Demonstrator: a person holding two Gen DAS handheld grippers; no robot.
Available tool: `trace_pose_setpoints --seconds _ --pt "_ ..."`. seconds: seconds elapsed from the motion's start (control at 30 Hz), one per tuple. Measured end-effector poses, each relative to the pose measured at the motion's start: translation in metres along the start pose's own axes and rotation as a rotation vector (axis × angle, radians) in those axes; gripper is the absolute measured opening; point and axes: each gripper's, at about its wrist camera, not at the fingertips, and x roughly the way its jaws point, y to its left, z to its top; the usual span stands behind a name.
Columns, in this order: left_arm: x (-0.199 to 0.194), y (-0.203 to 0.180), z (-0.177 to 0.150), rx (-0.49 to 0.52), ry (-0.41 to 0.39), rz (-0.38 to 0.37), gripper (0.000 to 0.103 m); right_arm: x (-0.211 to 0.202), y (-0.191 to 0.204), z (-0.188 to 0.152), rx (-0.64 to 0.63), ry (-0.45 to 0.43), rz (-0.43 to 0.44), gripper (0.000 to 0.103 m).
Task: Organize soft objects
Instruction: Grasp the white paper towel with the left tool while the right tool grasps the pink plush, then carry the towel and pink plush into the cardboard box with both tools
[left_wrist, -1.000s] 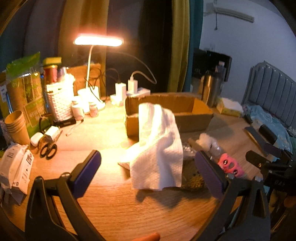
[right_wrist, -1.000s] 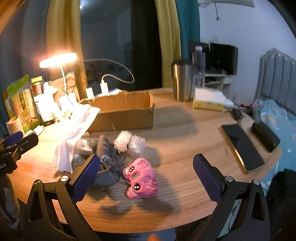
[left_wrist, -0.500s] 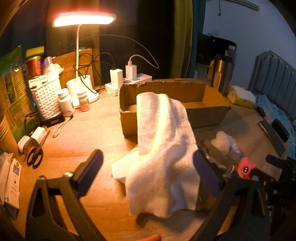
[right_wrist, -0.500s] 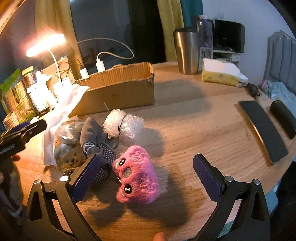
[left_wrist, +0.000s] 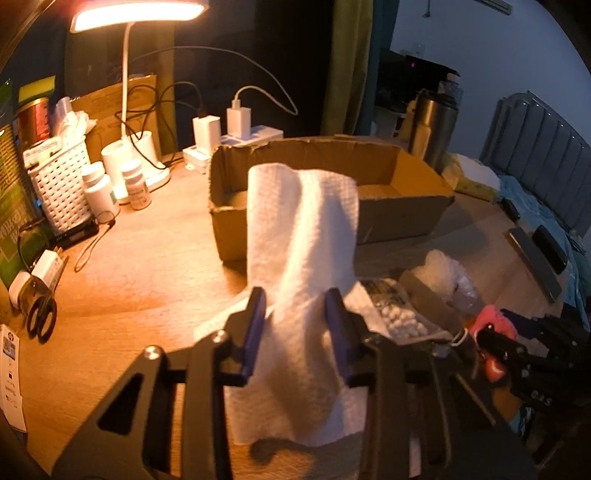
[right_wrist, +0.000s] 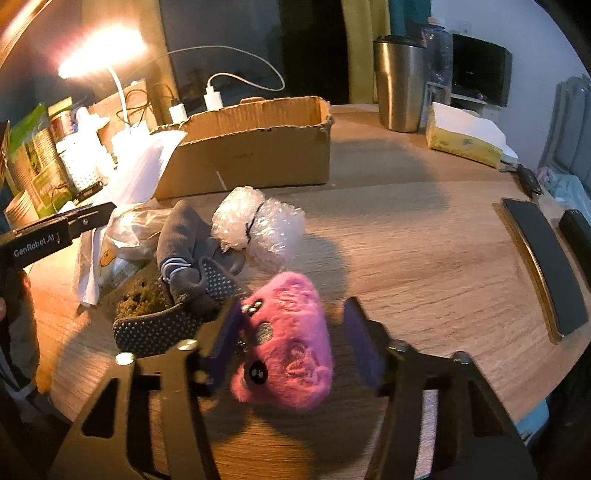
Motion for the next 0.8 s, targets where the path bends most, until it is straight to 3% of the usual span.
trace_pose_setpoints --seconds 0.07,0.17,0.47,0.8 --pt "-0.002 0.0 0.0 0.0 0.004 -0.021 0.014 -0.001 0.002 0.0 -0.006 -0.005 -0.001 0.041" --pt "-0.006 -0.002 0.001 0.007 0.003 -0.047 0.007 -0.004 0.003 0.001 -0.015 -0.017 -0.007 0.039" --pt "-0.036 -0.001 0.016 -0.005 -0.066 -0.108 0.006 -0.027 -0.003 0.012 -0.016 -0.09 -0.027 0.039" --pt "-0.068 0.004 0.044 0.0 -0.155 -0.125 0.006 -0.05 -0.005 0.042 -0.025 -0.181 -0.029 0.039"
